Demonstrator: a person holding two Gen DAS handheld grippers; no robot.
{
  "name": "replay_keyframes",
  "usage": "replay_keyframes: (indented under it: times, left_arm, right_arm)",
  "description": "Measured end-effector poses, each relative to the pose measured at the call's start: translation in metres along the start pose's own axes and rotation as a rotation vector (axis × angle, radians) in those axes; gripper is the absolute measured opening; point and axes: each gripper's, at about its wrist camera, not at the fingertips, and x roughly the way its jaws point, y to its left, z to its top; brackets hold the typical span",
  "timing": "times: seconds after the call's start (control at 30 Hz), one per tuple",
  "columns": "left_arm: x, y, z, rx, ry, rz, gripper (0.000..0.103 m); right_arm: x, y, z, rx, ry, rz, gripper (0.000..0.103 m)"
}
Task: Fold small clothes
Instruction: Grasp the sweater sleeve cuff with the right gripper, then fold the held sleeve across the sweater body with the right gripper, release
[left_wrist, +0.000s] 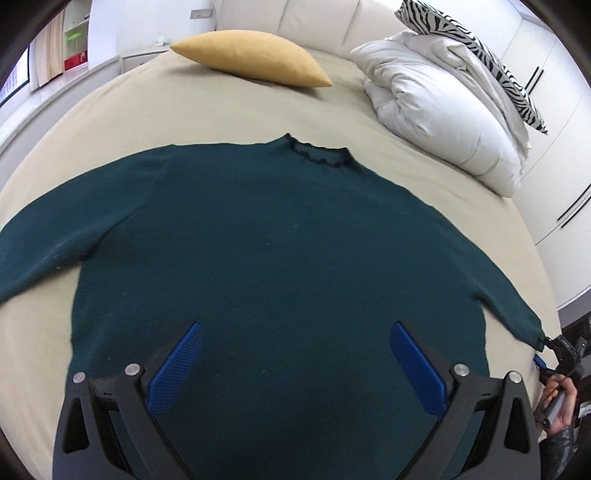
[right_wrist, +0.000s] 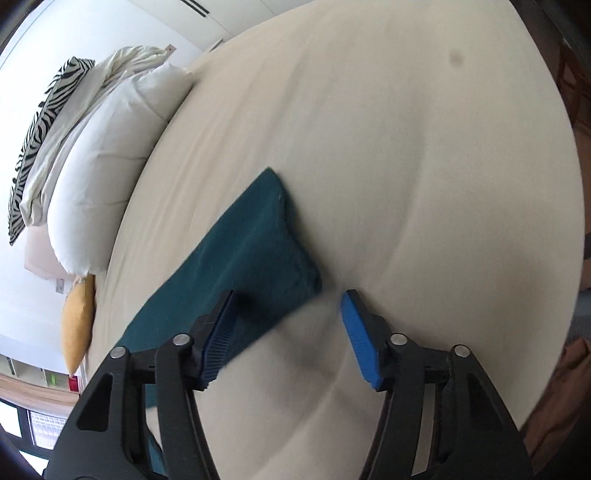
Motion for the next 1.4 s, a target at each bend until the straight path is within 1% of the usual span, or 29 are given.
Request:
replay_keyframes:
  times: [0.03, 0.07, 0.1, 0.13, 0.17, 0.2, 0.27, 0.33, 0.4, 0.47, 0.57, 0.63, 0.73, 0.8, 0.87, 0.93, 1.0, 1.03, 1.07, 1.1, 1.13, 1.17, 1.23, 1.27, 1.3, 1.33, 1.37, 1.4]
  left_arm:
    - [0.001, -0.002, 0.001, 0.005, -0.001, -0.020, 0.103]
    - [0.003, -0.004, 0.002, 0.006, 0.003, -0.047, 0.103]
    - [0.009, -0.006, 0.006, 0.003, 0.008, -0.072, 0.103]
    - [0.011, -0.005, 0.007, -0.008, 0.014, -0.102, 0.103]
    - [0.013, -0.004, 0.008, -0.020, 0.018, -0.119, 0.103]
    - [0.015, -0.004, 0.009, -0.027, 0.019, -0.134, 0.103]
    - [0.015, 0.000, 0.010, -0.039, 0.015, -0.168, 0.101]
    - [0.014, 0.003, 0.012, -0.042, 0.005, -0.172, 0.099]
    - [0.014, 0.009, 0.015, -0.058, -0.002, -0.200, 0.095]
    - [0.014, 0.015, 0.019, -0.079, -0.008, -0.220, 0.092]
    - [0.013, 0.022, 0.025, -0.101, -0.014, -0.263, 0.092]
    - [0.014, 0.027, 0.028, -0.114, -0.009, -0.294, 0.092]
    - [0.014, 0.036, 0.032, -0.145, -0.007, -0.341, 0.092]
    - [0.015, 0.043, 0.033, -0.165, -0.005, -0.366, 0.092]
    - [0.018, 0.049, 0.035, -0.180, 0.000, -0.380, 0.092]
    - [0.022, 0.053, 0.036, -0.193, 0.008, -0.395, 0.092]
    - [0.030, 0.052, 0.038, -0.208, 0.026, -0.409, 0.092]
    - [0.034, 0.051, 0.039, -0.213, 0.035, -0.418, 0.092]
    - [0.039, 0.047, 0.041, -0.214, 0.044, -0.429, 0.092]
    - [0.045, 0.041, 0.043, -0.210, 0.052, -0.436, 0.092]
    - [0.049, 0.035, 0.045, -0.203, 0.058, -0.442, 0.092]
    - [0.053, 0.030, 0.046, -0.195, 0.063, -0.444, 0.092]
    - [0.063, 0.016, 0.050, -0.178, 0.079, -0.444, 0.091]
    - [0.073, 0.003, 0.053, -0.158, 0.095, -0.444, 0.088]
    - [0.078, -0.003, 0.054, -0.147, 0.105, -0.443, 0.086]
    - [0.091, -0.015, 0.056, -0.129, 0.129, -0.435, 0.078]
    - [0.101, -0.023, 0.058, -0.123, 0.154, -0.426, 0.068]
    - [0.108, -0.028, 0.059, -0.118, 0.170, -0.427, 0.064]
  right_arm:
    - [0.004, 0.000, 0.006, -0.012, -0.024, 0.006, 0.052]
    - [0.008, -0.002, 0.007, -0.022, -0.042, 0.014, 0.046]
    - [0.012, -0.002, 0.011, -0.031, -0.051, 0.026, 0.035]
    - [0.016, 0.000, 0.014, -0.033, -0.054, 0.035, 0.028]
    - [0.018, 0.000, 0.018, -0.030, -0.051, 0.032, 0.015]
    - [0.022, 0.004, 0.022, -0.032, -0.054, 0.019, 0.009]
    - [0.029, 0.029, 0.031, -0.079, -0.060, -0.014, 0.008]
    - [0.017, 0.057, 0.028, -0.159, -0.085, -0.028, 0.008]
    - [0.006, 0.091, 0.021, -0.239, -0.112, -0.009, 0.008]
    - [-0.004, 0.141, 0.008, -0.350, -0.126, 0.043, 0.007]
    - [-0.006, 0.224, -0.031, -0.522, -0.094, 0.136, 0.007]
    - [-0.003, 0.275, -0.071, -0.633, -0.062, 0.212, 0.007]
    - [0.018, 0.331, -0.133, -0.713, 0.038, 0.312, 0.007]
    - [0.039, 0.356, -0.175, -0.751, 0.105, 0.339, 0.007]
    - [0.067, 0.375, -0.212, -0.793, 0.159, 0.319, 0.008]
    - [0.095, 0.385, -0.240, -0.835, 0.206, 0.281, 0.011]
    - [0.113, 0.382, -0.258, -0.831, 0.252, 0.283, 0.012]
    - [0.113, 0.374, -0.270, -0.827, 0.264, 0.279, 0.013]
    - [0.113, 0.366, -0.274, -0.826, 0.263, 0.282, 0.020]
    - [0.112, 0.362, -0.272, -0.826, 0.257, 0.293, 0.044]
    - [0.106, 0.353, -0.276, -0.819, 0.259, 0.298, 0.059]
    - [0.095, 0.340, -0.277, -0.803, 0.256, 0.311, 0.071]
    - [0.075, 0.329, -0.286, -0.796, 0.236, 0.348, 0.071]
    - [0.065, 0.319, -0.286, -0.804, 0.223, 0.352, 0.071]
    - [0.049, 0.306, -0.293, -0.801, 0.211, 0.354, 0.071]
    - [0.038, 0.296, -0.295, -0.784, 0.209, 0.363, 0.071]
    - [0.034, 0.288, -0.288, -0.767, 0.210, 0.366, 0.071]
    - [0.031, 0.279, -0.281, -0.748, 0.206, 0.362, 0.071]
